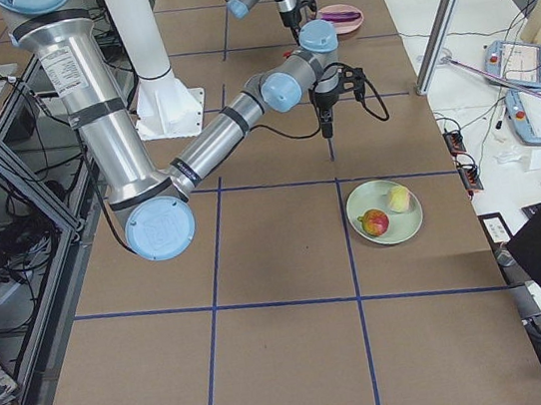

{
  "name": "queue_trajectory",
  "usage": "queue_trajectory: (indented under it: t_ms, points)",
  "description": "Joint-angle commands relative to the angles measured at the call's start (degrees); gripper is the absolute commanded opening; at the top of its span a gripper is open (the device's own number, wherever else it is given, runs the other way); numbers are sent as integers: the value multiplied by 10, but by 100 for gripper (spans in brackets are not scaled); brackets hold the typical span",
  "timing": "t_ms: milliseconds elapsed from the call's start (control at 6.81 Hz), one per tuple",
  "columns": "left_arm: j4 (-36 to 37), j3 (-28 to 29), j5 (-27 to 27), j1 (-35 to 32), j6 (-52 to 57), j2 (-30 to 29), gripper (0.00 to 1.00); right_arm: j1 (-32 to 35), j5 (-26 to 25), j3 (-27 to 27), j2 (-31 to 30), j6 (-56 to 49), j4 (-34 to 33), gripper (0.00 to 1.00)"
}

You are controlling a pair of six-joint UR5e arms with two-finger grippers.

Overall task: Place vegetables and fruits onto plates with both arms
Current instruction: 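Release the pale apple on the green plate while the left gripper carries the chili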

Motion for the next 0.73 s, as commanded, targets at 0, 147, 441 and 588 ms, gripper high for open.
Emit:
queue_trajectory:
  t_ms: [0,147,441,588]
  points:
    - [-7,55,-42,-116,30,33,0,-9,0,30,-27,3,-2,100]
    - [-16,118,-87,-168,110,32,0,-14,-1,33,-30,10,0,100]
    - [-36,211,-94,-196,187,26,1,-34,-7,43,-29,48,3,100]
    - [-99,270,-94,-194,187,14,7,-41,-8,43,-29,51,4,100]
